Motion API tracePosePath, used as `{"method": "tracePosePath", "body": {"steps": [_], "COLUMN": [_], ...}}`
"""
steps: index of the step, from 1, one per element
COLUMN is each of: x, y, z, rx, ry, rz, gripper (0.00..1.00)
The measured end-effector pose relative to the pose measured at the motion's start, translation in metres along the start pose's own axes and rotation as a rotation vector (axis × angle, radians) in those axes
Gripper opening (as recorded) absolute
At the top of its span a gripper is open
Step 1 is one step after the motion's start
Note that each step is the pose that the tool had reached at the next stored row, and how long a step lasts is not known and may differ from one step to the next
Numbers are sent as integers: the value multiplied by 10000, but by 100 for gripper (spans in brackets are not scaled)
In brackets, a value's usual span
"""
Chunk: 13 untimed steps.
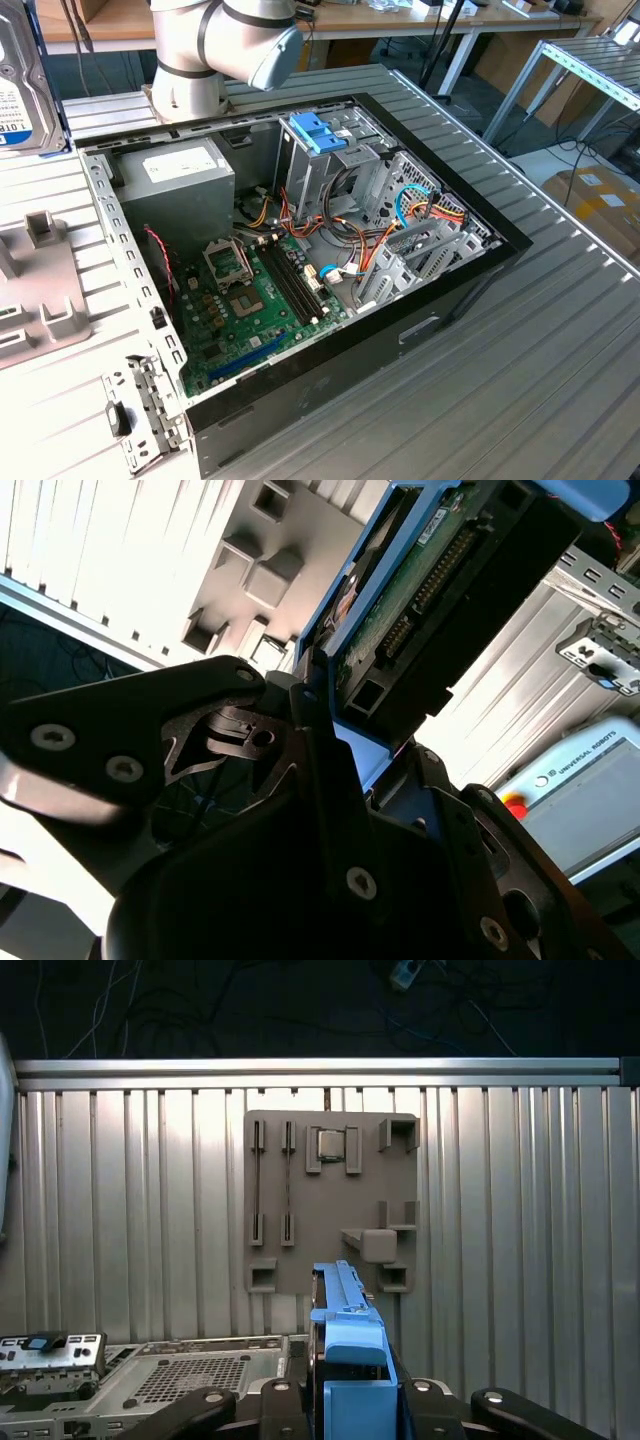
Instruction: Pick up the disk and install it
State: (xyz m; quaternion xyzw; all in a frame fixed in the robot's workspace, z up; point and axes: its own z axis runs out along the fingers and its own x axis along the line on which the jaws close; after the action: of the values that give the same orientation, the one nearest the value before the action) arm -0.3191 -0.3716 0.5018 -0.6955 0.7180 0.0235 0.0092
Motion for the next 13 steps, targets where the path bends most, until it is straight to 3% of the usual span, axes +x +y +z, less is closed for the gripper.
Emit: {"method": "tracePosePath", "body": {"steps": [13], "x": [-3], "y": [-110], "z": [2], "rx": [0], "ry": [0], "rz": [0], "gripper": [37]}}
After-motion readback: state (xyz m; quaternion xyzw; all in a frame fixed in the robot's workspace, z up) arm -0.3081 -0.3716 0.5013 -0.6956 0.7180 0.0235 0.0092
